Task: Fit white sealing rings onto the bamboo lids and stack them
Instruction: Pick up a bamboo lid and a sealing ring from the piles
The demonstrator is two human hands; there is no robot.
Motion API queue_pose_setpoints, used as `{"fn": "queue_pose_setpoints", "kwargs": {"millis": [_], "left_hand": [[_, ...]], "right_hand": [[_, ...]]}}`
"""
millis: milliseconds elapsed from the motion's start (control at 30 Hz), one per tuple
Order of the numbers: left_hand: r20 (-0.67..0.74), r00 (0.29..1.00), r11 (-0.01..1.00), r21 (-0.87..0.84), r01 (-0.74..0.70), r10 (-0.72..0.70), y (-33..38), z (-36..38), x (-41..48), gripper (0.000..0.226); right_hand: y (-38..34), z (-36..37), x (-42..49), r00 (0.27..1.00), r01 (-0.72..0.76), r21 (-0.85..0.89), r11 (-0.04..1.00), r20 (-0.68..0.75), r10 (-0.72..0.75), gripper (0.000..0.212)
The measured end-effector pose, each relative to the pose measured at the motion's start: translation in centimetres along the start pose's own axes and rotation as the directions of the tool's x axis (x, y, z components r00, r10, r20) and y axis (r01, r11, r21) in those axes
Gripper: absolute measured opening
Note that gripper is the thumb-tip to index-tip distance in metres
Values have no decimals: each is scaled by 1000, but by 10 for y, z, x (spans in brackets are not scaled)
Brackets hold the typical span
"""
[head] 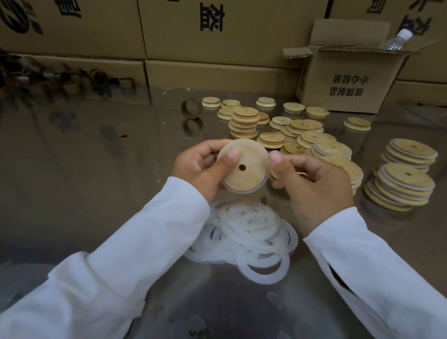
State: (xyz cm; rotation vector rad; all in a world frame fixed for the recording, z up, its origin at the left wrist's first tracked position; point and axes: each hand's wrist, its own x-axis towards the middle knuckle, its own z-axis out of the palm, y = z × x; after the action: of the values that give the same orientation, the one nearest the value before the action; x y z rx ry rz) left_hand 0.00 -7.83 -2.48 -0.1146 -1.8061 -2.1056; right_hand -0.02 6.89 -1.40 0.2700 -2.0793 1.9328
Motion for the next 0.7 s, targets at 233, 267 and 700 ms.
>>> {"fn": "queue_pose_setpoints", "kwargs": {"millis": [233,267,700], "left_hand": [[-123,992,999,-44,30,-35,2,-6,11,9],[-134,990,999,-37,38,-43,2,-5,14,9],[134,959,874,459,161,-248,-18,66,87,19]], "right_hand": [[9,0,6,999,-47,-97,994,-29,45,12],[11,1,3,999,-35,-133,991,16,38,12],[17,3,-10,945,117,-332,936,326,-3,16]]}}
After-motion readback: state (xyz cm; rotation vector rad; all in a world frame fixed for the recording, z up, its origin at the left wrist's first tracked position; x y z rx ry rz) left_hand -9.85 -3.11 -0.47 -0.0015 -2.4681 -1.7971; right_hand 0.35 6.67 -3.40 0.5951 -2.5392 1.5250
